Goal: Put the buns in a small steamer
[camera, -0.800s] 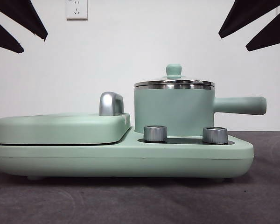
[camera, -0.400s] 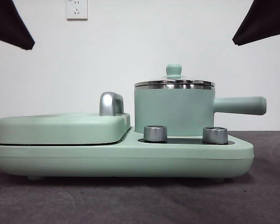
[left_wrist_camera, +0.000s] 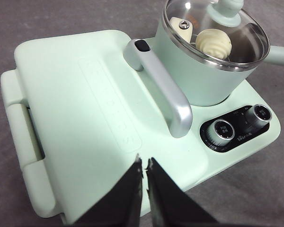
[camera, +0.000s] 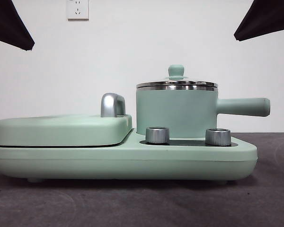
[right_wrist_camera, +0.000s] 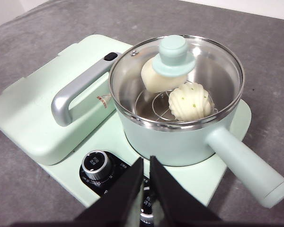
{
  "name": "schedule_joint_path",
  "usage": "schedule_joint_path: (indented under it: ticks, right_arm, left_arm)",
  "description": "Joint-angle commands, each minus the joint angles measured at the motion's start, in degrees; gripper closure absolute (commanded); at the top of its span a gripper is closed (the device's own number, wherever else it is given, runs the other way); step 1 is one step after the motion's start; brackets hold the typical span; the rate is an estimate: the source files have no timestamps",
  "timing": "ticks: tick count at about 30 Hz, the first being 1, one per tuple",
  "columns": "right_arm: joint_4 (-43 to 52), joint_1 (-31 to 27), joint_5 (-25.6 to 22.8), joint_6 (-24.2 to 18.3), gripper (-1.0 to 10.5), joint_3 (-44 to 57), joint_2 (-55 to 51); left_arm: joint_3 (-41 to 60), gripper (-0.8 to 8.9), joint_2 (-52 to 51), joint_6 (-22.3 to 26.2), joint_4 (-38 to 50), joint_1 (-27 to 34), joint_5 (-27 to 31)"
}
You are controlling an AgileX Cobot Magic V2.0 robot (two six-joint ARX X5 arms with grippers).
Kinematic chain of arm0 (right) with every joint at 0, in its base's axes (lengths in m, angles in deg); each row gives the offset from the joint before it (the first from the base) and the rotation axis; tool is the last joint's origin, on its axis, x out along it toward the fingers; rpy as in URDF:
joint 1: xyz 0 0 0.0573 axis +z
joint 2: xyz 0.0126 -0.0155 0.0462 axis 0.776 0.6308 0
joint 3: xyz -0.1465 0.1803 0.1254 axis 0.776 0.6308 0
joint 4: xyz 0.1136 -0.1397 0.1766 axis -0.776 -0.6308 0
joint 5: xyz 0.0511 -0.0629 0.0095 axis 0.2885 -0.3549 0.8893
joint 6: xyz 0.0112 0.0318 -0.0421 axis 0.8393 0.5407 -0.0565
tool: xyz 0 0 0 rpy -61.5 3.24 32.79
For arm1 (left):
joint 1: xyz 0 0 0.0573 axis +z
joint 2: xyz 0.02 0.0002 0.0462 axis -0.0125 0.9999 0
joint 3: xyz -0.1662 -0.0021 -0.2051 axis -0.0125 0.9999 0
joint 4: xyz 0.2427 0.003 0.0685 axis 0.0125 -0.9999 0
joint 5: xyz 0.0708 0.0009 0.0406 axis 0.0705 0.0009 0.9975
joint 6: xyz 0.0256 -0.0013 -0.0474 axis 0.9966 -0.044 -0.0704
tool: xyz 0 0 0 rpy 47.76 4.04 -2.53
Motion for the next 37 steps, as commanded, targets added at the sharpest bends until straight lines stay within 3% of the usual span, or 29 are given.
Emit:
schedule_joint_path:
  ticks: [1, 9, 12, 16, 28, 37]
  right_arm:
    - [0.57, 0.33, 0.13, -0.22, 9.3, -0.61, 0.17]
    - [0.59, 0.33, 0.13, -0.22, 9.3, -0.61, 0.17]
    - [0.59, 0.33, 0.13, -0.22, 9.3, -0.61, 0.17]
    - [0.59, 0.33, 0.11, -0.22, 9.3, -0.61, 0.17]
    - [0.59, 0.33, 0.15, -0.22, 9.3, -0.61, 0.17]
    - [0.68, 0.33, 0.15, -0.22, 9.3, -0.61, 0.17]
  left_arm:
    - [0.28, 7.94, -1.68, 5.55, 1.27, 1.36, 0.07]
    - [18.36, 7.94, -19.67, 7.54, 18.25, 14.64, 0.2]
    - [25.05, 7.94, -28.11, 8.24, 20.52, 18.8, 0.35]
    - [30.8, 7.94, -34.97, 5.68, 20.74, 23.06, 0.35]
    - [39.91, 7.94, -43.08, 5.25, 20.98, 29.4, 0.33]
    - [41.05, 7.93, -43.52, 5.03, 23.63, 30.05, 0.33]
